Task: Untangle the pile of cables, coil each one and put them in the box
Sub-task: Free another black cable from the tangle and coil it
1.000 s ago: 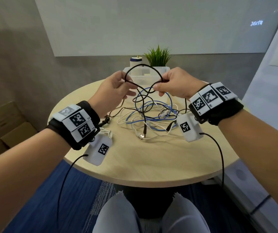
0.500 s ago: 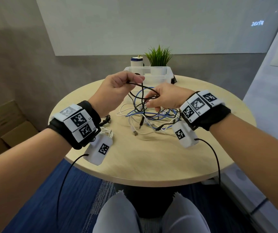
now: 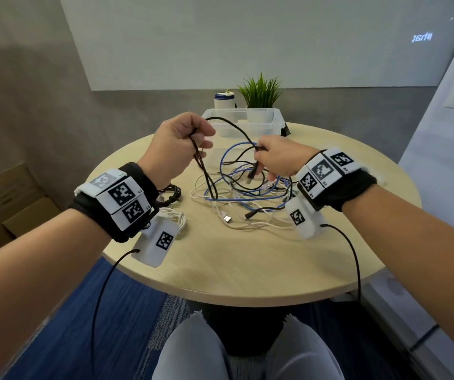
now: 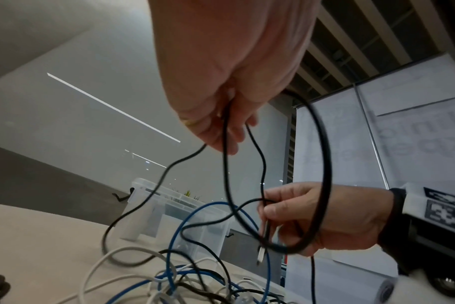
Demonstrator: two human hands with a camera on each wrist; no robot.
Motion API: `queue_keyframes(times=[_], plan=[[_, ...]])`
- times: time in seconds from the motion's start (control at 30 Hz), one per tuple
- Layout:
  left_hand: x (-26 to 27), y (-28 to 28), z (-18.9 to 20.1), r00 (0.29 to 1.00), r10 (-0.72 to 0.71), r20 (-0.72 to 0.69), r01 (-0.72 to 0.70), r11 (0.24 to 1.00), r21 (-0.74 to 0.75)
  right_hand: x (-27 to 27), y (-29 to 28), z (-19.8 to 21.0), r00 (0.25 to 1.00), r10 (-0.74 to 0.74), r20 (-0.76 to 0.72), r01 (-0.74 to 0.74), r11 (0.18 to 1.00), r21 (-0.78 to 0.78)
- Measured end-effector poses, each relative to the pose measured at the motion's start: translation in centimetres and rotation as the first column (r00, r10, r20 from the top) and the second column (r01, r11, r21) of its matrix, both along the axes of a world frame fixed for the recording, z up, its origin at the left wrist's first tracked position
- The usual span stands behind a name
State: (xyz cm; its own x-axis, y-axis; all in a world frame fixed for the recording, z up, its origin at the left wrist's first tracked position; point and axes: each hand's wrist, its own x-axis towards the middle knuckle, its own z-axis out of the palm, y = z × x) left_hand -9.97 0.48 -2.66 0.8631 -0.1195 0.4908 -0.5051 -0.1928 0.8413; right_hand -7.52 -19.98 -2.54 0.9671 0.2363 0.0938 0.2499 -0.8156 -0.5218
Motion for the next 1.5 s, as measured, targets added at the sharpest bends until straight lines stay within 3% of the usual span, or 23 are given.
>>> queue_keyframes(times=[0.13, 0.2, 0.3, 0.4, 0.5, 0.63, 0.77, 0.83, 0.9, 1.0, 1.1, 1.27, 1.43, 1.5], plan=[[0.8, 0.5, -0.6, 0.981, 0.161, -0.112, -0.145, 0.979, 0.14, 0.5, -1.1, 1.5, 0.992, -0.059, 0.111, 0.043, 0.99, 0.135], [1.0, 0.6, -1.0, 0.97, 0.158, -0.186, -0.105, 0.958, 0.266, 0.7, -1.5, 2.2, 0.984, -0.08, 0.161, 0.039, 0.968, 0.247], [0.5, 0.8, -1.3, 0.946, 0.133, -0.297, 0.035, 0.867, 0.497, 0.6, -1.5, 3.3, 0.963, -0.153, 0.223, 0.051, 0.913, 0.404], [-0.3, 0.5, -0.8, 0.92, 0.095, -0.38, 0.112, 0.865, 0.489, 0.4, -1.4, 4.2, 0.956, -0.184, 0.23, 0.053, 0.876, 0.479], [-0.6, 0.4, 0.0, 0.901, 0.118, -0.417, 0.106, 0.873, 0.476, 0.0, -1.7, 4.2, 0.963, -0.157, 0.22, 0.058, 0.916, 0.398], [-0.6, 0.7, 0.4, 0.882, 0.314, -0.351, -0.054, 0.808, 0.586, -0.3, -1.9, 3.6, 0.963, -0.148, 0.226, 0.066, 0.94, 0.334], [-0.2, 0.3, 0.6, 0.904, 0.409, -0.122, -0.248, 0.736, 0.63, -0.6, -1.2, 3.3, 0.978, -0.107, 0.178, 0.042, 0.942, 0.333], [-0.1, -0.3, 0.5, 0.928, 0.374, -0.006, -0.302, 0.759, 0.577, -0.6, -0.7, 3.1, 0.993, -0.025, 0.119, -0.018, 0.936, 0.35], [-0.3, -1.0, 0.3, 0.961, 0.272, 0.046, -0.262, 0.844, 0.468, -0.8, -0.1, 2.8, 0.993, 0.078, 0.088, -0.104, 0.928, 0.358], [-0.4, -2.1, -0.1, 0.993, 0.117, 0.023, -0.118, 0.923, 0.365, -1.5, 0.6, 2.7, 0.974, 0.173, 0.148, -0.215, 0.912, 0.349], [-0.5, -2.6, -0.3, 0.998, 0.063, -0.009, -0.058, 0.964, 0.258, -1.9, 0.9, 2.7, 0.959, 0.201, 0.199, -0.262, 0.896, 0.359], [0.3, -0.7, 0.4, 0.963, 0.258, -0.077, -0.263, 0.963, -0.052, -1.4, -0.2, 1.8, 0.982, 0.143, 0.12, -0.18, 0.896, 0.405], [0.7, 0.6, -0.1, 0.907, 0.373, -0.196, -0.399, 0.91, -0.113, -1.5, -0.7, 1.4, 0.991, 0.132, 0.017, -0.119, 0.817, 0.565], [0.6, 0.7, -0.5, 0.883, 0.408, -0.234, -0.419, 0.908, 0.003, -1.6, -0.7, 1.5, 0.99, 0.14, -0.007, -0.1, 0.739, 0.666]])
